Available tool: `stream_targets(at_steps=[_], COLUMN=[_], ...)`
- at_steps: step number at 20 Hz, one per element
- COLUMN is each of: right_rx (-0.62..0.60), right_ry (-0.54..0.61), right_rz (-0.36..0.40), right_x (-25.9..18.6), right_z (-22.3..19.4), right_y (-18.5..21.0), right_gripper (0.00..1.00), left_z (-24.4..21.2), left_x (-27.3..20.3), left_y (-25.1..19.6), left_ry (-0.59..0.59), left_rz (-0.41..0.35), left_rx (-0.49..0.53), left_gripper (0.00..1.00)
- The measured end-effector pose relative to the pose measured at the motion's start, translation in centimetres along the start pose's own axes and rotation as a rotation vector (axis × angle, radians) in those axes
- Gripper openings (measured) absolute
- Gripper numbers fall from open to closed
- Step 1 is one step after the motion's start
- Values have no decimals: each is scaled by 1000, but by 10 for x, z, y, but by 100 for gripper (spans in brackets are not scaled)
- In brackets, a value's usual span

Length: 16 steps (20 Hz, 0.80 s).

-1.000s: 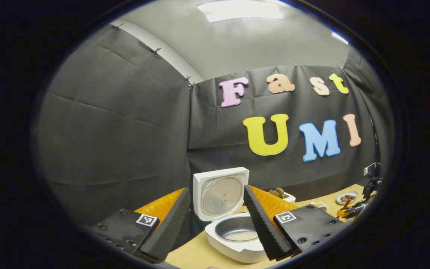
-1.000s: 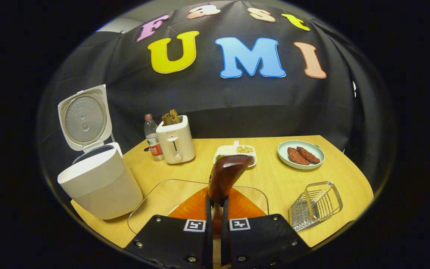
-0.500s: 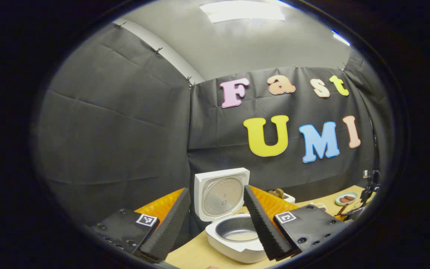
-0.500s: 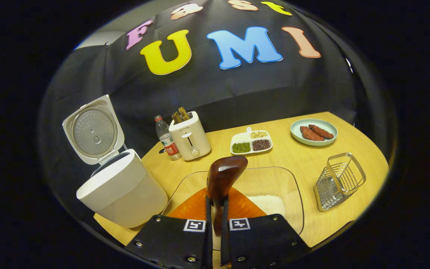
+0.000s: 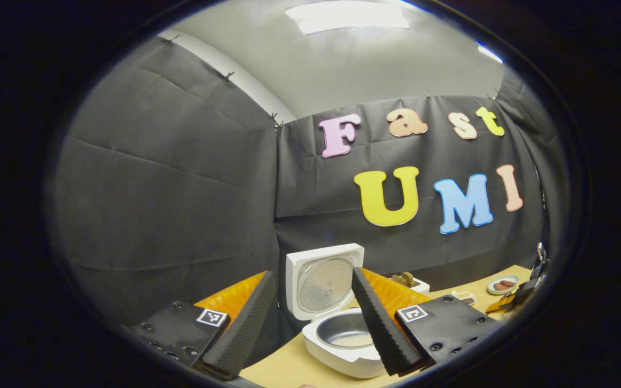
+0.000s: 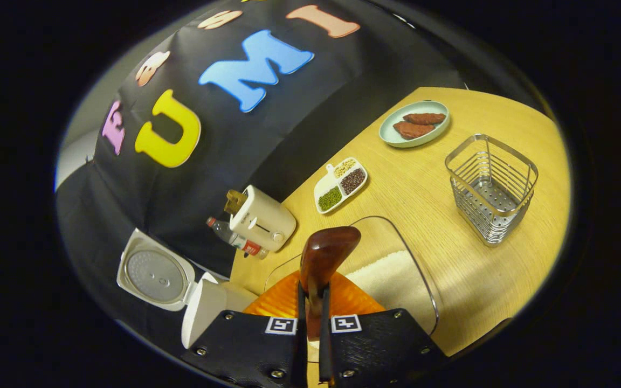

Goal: Close the left gripper, press the button to open the rice cooker; take a wooden spoon from the chopstick holder with the right hand, scoop a spoonful of rice and pour it into the rice cooker, then put the wooden spoon back into the chopstick holder.

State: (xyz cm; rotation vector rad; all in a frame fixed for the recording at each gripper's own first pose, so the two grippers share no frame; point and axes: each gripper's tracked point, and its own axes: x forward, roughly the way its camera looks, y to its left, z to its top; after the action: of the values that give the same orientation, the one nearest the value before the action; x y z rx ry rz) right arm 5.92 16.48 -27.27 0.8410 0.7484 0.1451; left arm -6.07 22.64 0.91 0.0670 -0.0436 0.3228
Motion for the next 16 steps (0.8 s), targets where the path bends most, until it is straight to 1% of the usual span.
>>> stream_targets(at_steps=[3,6,11,12,14,16], right_rx=[103,187,189,194,195,166], right_ry=[-20,-25,9,15,22,20], right_rz=[18,79,191,212,236,257], right_x=[-5,-13,-26,-27,-28,-29], right_z=[17,31,29,28,28,29], right_y=[-3,9,58,68,88,107], right_gripper=[9,9,9,9,9,9], left_z=[2,2,-3,-3,-6,-8], left_x=[-3,-5,-6,-7,-8,-10], left_y=[-2,-6,-14,-15,-12,-6], left_ry=[-2,-1,5,4,4,8], left_rz=[0,-6,-21,-23,-22,-12], left_rx=[4,8,-17,-22,-24,-28], left_gripper=[99,98,100,99,98,98])
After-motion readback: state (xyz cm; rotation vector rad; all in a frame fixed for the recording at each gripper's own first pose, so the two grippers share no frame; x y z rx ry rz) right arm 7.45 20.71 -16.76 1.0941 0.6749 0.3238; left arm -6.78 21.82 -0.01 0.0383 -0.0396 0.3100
